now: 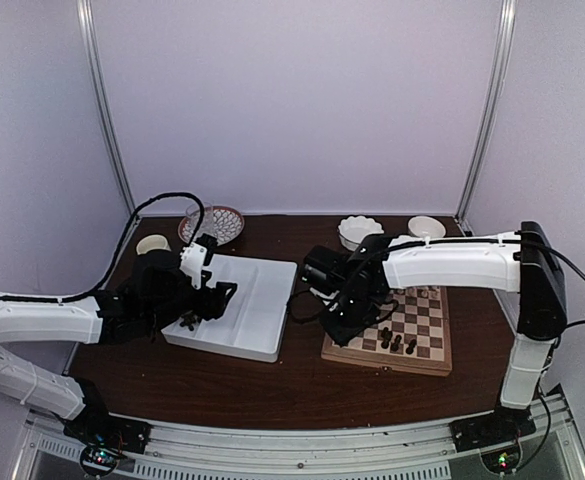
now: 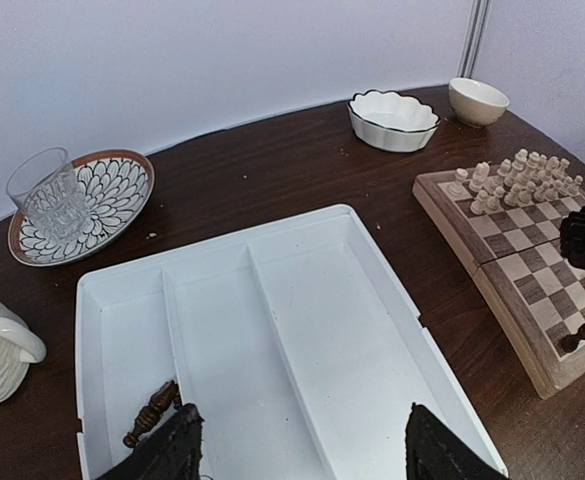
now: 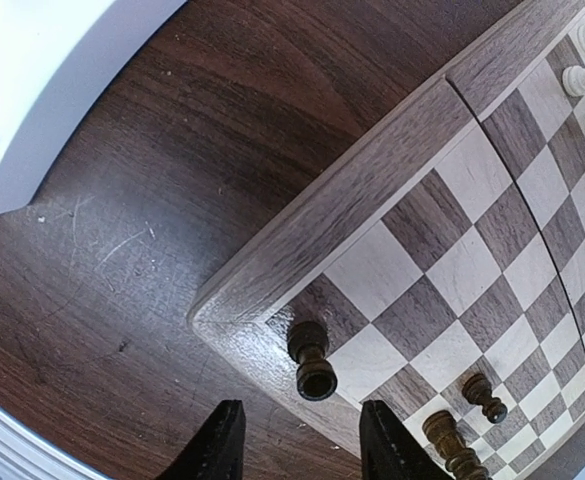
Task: Set up the chess pieces on the board
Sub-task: Pick up the rook from h8.
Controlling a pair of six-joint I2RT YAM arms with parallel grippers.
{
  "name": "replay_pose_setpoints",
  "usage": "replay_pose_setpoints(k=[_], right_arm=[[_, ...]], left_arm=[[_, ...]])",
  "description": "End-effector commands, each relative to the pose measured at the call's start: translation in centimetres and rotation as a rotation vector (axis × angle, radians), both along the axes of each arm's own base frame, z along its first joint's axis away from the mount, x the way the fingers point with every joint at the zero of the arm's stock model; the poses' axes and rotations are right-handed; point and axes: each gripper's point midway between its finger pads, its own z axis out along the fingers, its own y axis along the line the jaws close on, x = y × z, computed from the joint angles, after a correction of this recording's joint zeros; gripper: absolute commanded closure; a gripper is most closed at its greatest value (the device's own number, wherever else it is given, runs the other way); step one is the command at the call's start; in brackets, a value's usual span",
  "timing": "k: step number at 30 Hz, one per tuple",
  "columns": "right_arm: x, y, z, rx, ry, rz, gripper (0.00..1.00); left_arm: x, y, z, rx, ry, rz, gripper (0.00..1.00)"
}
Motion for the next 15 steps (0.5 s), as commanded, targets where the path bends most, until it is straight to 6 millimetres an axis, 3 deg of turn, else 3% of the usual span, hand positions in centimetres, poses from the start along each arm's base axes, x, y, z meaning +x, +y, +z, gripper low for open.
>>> replay_pose_setpoints(k=[1, 7, 15], right_arm=[[1.1, 0.1, -0.3, -0.035, -0.026, -0.005, 0.58], [1.5, -0.1, -1.2, -0.048, -0.010, -0.017, 0.60], [1.5, -0.2, -1.8, -0.045, 0.007, -0.020, 0.73]], left_arm=[[0.1, -0.8, 0.6, -0.037, -0.011, -0.022, 0.31], [0.0, -1.0, 0.5, -0.040, -0.006, -0.034, 0.31], [0.0, -1.2, 0.5, -0.042, -0.005, -0.040, 0.31]])
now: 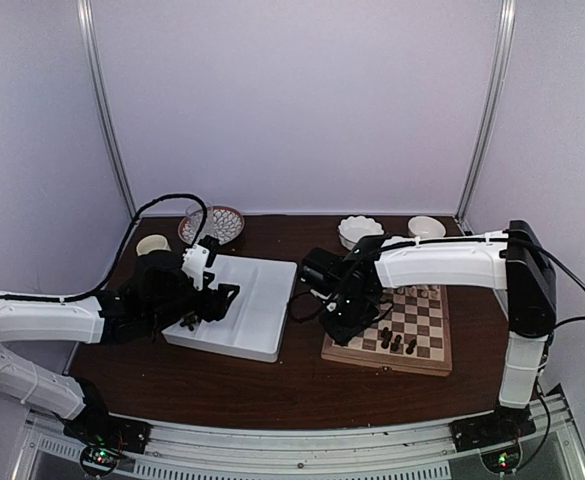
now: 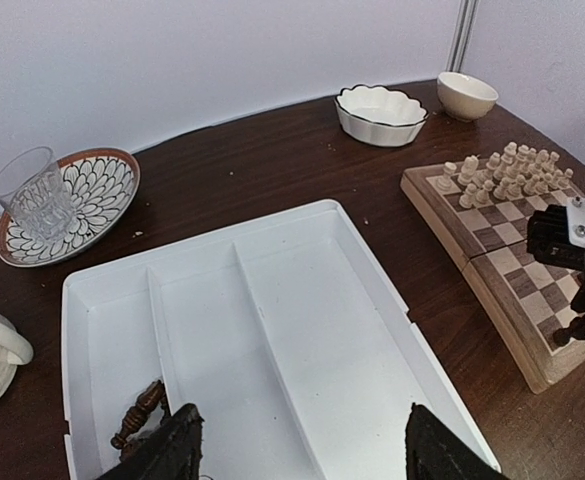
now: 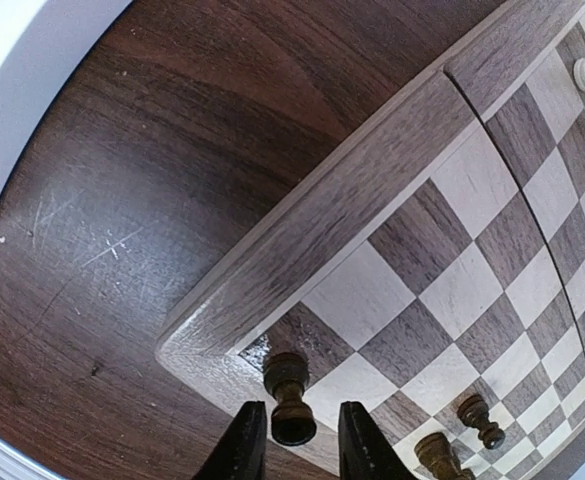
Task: Set up the chess pieces on the board
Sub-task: Pick up the rook from h8.
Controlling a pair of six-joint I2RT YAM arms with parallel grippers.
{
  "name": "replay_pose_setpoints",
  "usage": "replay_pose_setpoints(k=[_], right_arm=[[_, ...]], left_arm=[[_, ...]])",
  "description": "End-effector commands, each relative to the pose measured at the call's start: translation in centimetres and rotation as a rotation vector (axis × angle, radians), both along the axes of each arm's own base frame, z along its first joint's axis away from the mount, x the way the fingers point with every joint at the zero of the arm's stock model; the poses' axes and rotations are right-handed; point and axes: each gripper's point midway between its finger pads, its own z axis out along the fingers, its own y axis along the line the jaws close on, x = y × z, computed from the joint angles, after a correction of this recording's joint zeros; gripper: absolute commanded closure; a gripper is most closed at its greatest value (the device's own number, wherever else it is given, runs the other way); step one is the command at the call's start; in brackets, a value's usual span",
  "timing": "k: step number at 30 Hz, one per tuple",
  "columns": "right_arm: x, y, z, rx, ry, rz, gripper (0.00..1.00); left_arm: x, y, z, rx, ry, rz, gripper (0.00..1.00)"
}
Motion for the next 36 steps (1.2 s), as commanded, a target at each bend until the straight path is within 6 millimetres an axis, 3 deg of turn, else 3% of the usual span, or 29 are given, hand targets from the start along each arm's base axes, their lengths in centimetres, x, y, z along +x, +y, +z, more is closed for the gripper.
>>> replay_pose_setpoints(k=[1, 12, 20, 28, 36], right_arm=[[0.5, 0.1, -0.2, -0.005, -0.009, -0.001, 0.73], [0.4, 0.2, -0.9, -0.013, 0.007, 0.006, 0.74], [0.3, 0.5, -0.4, 0.008, 0.005, 0.013, 0.86], [0.7, 0.0, 2.5, 0.043, -0.058, 0.007, 0.91], [1.5, -2.4, 6.8, 0.047, -0.192, -0.044, 0.96]], left_arm=[[0.2, -0.6, 0.9, -0.037, -0.018, -0.010, 0.31], [0.2, -0.8, 0.7, -0.032, -0.013, -0.016, 0.31], [0.2, -0.8, 0.7, -0.031, -0.013, -0.016, 0.31], [0.1, -0.7, 1.0, -0.038, -0.018, -0.019, 0.31], [0.1, -0.4, 1.2, -0.039, -0.027, -0.010, 0.31]])
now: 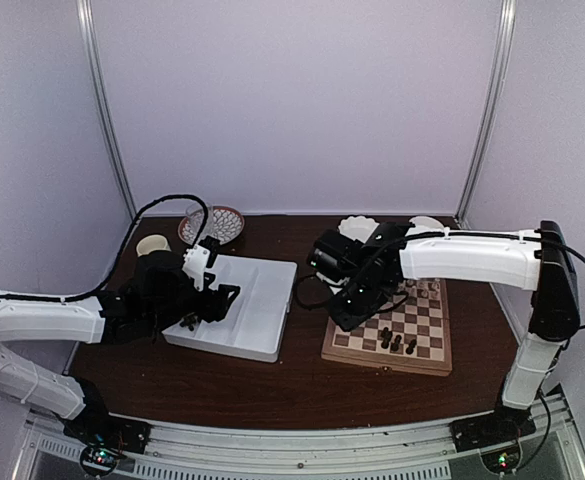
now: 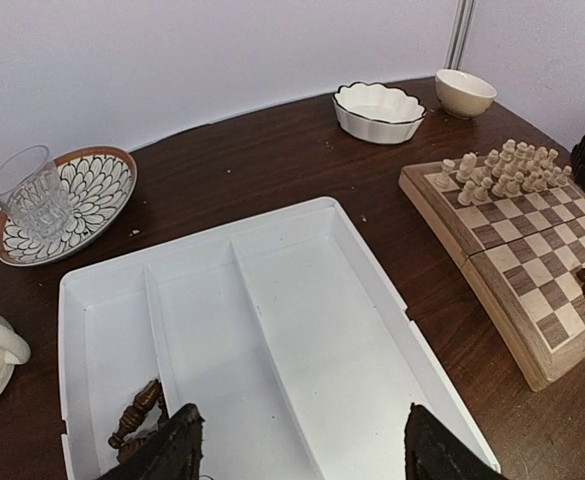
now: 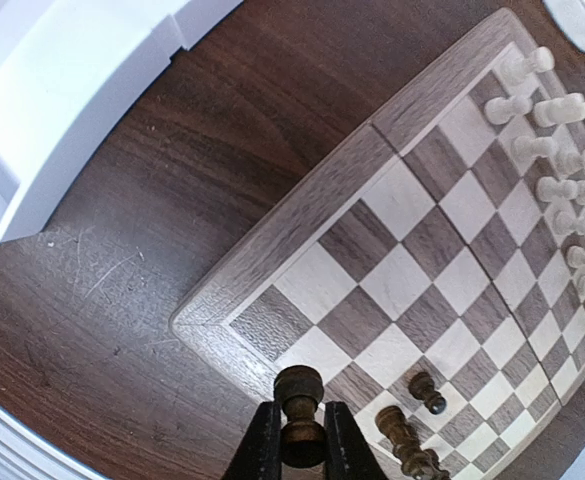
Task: Set up the chess pieces on the board
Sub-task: Pick up the rook from h8, then place the rook at a8.
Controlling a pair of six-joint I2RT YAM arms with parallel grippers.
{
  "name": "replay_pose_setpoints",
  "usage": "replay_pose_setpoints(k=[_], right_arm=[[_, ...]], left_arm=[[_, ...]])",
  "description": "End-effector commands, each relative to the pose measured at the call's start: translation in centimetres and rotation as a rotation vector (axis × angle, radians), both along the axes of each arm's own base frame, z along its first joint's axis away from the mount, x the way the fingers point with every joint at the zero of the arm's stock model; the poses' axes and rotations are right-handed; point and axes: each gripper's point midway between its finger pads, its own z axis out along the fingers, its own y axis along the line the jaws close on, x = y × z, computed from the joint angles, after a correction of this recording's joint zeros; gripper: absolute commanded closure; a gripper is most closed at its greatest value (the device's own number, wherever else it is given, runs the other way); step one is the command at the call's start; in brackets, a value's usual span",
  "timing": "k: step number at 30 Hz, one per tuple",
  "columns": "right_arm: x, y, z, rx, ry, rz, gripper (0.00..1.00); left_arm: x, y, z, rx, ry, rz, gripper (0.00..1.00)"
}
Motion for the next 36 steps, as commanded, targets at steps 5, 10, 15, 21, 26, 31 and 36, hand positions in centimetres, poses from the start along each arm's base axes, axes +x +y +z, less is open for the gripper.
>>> replay_pose_setpoints(k=[5, 10, 15, 21, 26, 31, 36], right_arm=[[0.9, -4.0, 6.4, 0.040, -0.196, -0.103, 0.97], [0.5, -6.5, 8.4, 0.091, -0.243, -0.172, 1.00], [-0.4, -9.2, 9.2, 0.135, -0.262, -0.253, 1.00], [-1.6, -13.0, 10.2, 0.138, -0.298, -0.348, 1.00], [-2.7, -15.0, 11.3, 0.207, -0.320, -0.423, 1.00], [-3.7, -15.8, 11.1, 0.245, -0.291, -0.484, 1.00], [-4.6, -17.5, 11.7, 0.256, -0.293, -0.560, 1.00]], left_arm=[[0.1, -0.3, 1.3, -0.041, -0.029, -0.003, 0.31], [0.0, -0.2, 1.5, -0.044, -0.033, -0.002, 0.31], [-0.2, -0.5, 1.7, -0.065, -0.022, -0.019, 0.32], [0.0, -0.4, 1.4, -0.057, -0.020, -0.008, 0.32], [0.0, -0.5, 1.5, -0.061, -0.017, -0.012, 0.32], [-0.2, -0.5, 1.8, -0.073, -0.019, -0.017, 0.32], [-0.2, -0.4, 1.8, -0.072, -0.020, -0.014, 0.32]])
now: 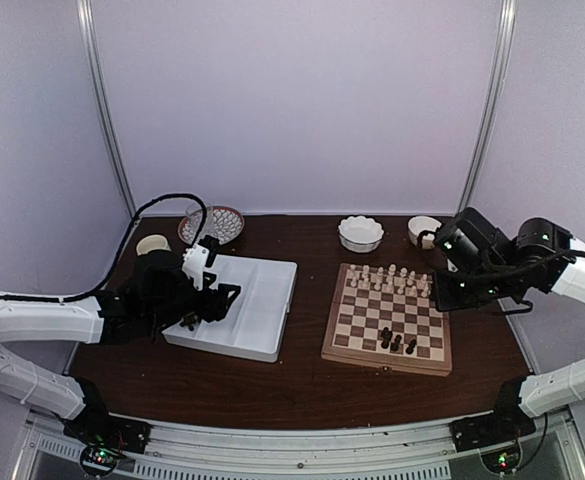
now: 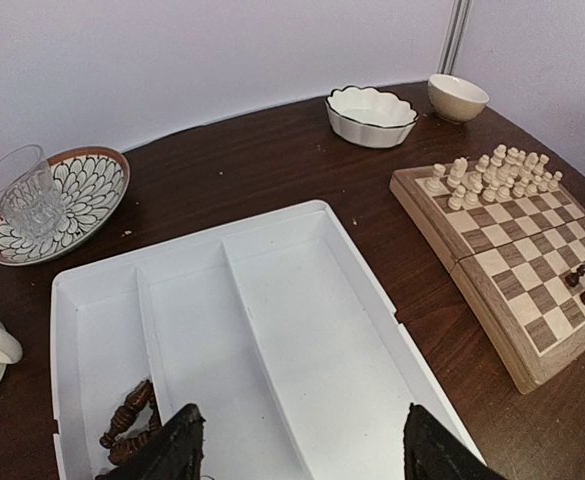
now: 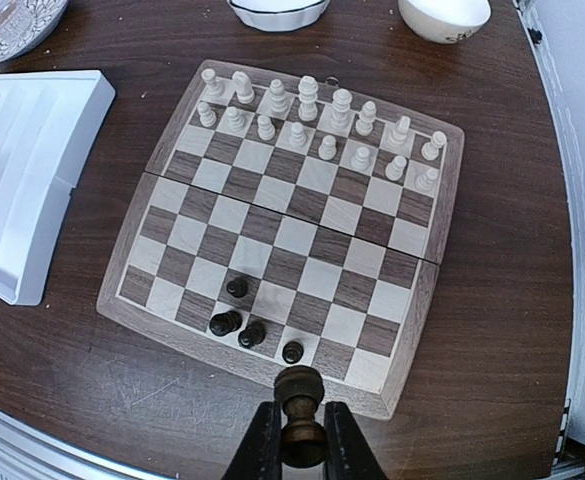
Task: Set up the chess pieces on the board
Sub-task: Place the rook at a8.
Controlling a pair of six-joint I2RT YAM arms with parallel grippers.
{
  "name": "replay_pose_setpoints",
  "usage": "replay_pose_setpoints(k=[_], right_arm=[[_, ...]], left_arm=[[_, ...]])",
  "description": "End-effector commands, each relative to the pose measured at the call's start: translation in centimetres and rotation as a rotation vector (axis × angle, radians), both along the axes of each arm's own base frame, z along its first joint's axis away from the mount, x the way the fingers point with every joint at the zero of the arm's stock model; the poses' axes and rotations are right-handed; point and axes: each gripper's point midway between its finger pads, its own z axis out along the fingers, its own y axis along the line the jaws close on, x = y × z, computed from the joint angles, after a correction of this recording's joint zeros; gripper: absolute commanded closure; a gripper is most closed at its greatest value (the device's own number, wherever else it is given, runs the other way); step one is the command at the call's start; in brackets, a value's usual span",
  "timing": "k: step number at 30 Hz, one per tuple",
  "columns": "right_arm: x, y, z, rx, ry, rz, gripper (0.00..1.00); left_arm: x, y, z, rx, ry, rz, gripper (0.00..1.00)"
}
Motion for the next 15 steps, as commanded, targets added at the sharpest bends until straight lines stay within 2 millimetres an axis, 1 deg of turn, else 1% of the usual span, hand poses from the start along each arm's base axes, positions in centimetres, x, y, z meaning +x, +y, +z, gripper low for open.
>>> replay_pose_setpoints(k=[1, 4, 5, 9, 11, 15], right_arm=[[-1.0, -2.8, 0.5, 0.017, -0.005, -0.125, 1.00], [-1.7, -5.2, 0.7, 0.007, -0.007, -0.225, 1.00], [-2.1, -6.1, 0.5, -0.008, 0.008, -0.247, 1.00], [-2.9, -7.6, -0.2, -0.054, 0.078, -0.291, 1.00], [-3.1, -7.6, -1.0, -0.064, 0.109, -0.302, 1.00], [-3.3, -5.8, -4.1, -0.021, 0.182, -0.266, 1.00]], left_arm=[[0.0, -0.2, 1.5, -0.045, -0.030, -0.003, 0.32], [0.0, -0.2, 1.4, -0.043, -0.029, -0.001, 0.32], [0.0, -0.2, 1.3, -0.042, -0.028, -0.002, 0.32], [-0.1, -0.5, 1.3, -0.049, -0.019, -0.016, 0.32], [-0.1, -0.5, 1.2, -0.051, -0.012, -0.016, 0.32], [-0.1, -0.5, 1.0, -0.048, -0.005, -0.015, 0.33]])
